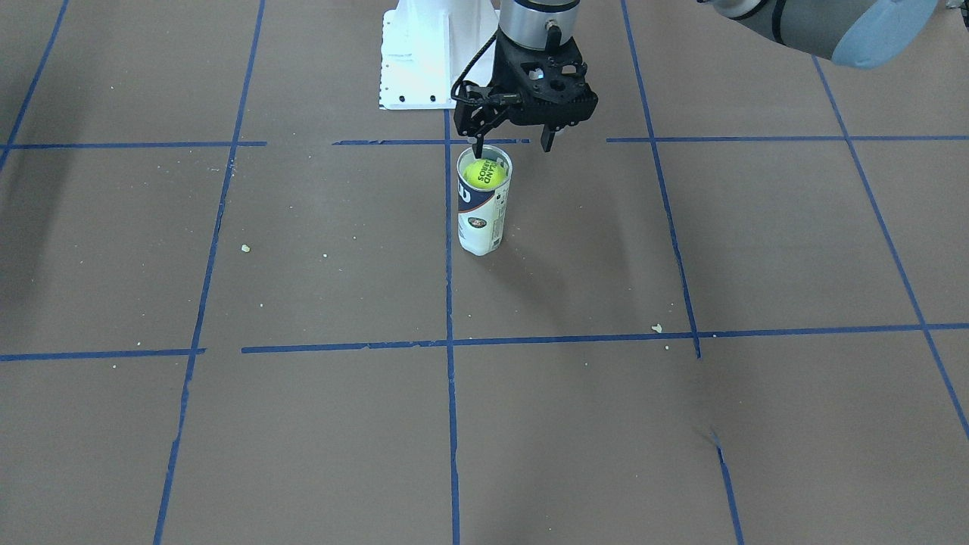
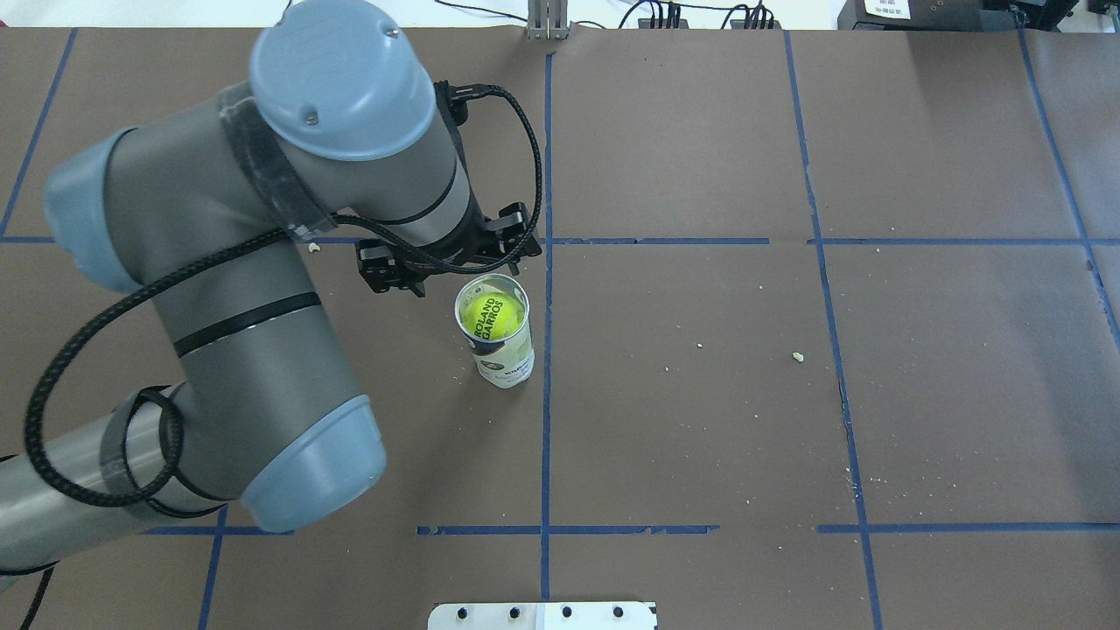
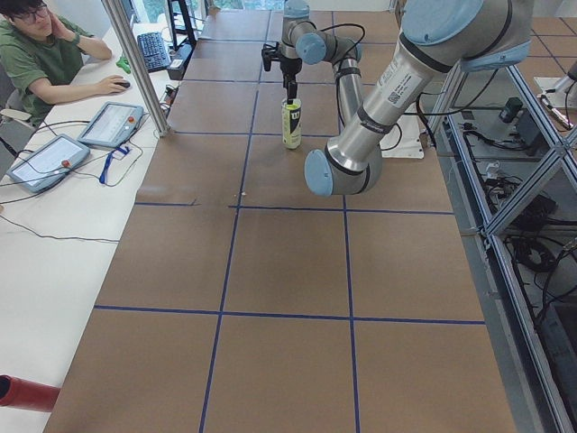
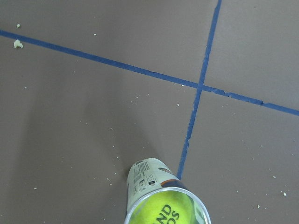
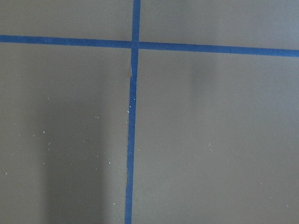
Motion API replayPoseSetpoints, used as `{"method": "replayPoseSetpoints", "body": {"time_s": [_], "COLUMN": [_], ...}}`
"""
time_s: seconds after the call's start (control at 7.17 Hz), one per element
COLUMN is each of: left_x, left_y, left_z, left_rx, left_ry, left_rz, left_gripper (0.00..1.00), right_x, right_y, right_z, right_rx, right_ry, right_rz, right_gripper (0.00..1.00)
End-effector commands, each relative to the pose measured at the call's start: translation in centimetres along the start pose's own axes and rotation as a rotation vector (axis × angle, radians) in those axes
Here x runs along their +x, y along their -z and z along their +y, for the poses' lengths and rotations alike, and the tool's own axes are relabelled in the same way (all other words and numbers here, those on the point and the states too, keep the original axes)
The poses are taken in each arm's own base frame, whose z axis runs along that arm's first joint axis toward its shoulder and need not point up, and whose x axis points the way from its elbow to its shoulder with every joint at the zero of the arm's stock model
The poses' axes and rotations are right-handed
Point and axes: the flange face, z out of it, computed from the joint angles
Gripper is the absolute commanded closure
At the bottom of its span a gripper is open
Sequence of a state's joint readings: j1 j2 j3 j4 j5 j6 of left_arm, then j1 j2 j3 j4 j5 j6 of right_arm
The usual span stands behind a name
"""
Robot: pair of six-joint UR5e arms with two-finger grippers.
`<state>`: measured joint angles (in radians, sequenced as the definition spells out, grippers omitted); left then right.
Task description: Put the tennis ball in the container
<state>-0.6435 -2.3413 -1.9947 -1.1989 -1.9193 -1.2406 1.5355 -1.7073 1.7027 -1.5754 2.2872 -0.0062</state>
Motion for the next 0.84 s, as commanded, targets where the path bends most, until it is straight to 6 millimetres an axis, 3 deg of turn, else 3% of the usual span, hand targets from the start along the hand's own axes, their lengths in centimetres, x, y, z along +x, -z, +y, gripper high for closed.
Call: {"method": "replayPoseSetpoints", "body": {"time_s": [0.0,0.14,0.42,0.56,0.7], "left_x": [-7.7,-14.2,-29.8,-37.6,-45.5], "left_y": [1.8,1.4,1.9,3.1,3.9], "left_z": [-5.8,-9.1,-15.4,-17.1,-17.4], "left_rx": [0.066,0.045,-0.006,-0.009,-0.027], "left_ry": [-0.229,-0.338,-0.468,-0.514,-0.467], "left_rz": [-0.051,-0.042,-0.064,-0.119,-0.157], "left_gripper": [0.00,0.00,0.00,0.00,0.00], "right_x": [0.0,0.0,0.0,0.0,0.0], "right_y": [0.0,0.0,0.0,0.0,0.0], "right_z": [0.0,0.0,-0.1,0.0,0.0], "right_rx": [0.000,0.000,0.001,0.000,0.000], "right_ry": [0.000,0.000,0.001,0.000,0.000], "right_rz": [0.000,0.000,0.000,0.000,0.000], "right_gripper": [0.00,0.00,0.00,0.00,0.00]}}
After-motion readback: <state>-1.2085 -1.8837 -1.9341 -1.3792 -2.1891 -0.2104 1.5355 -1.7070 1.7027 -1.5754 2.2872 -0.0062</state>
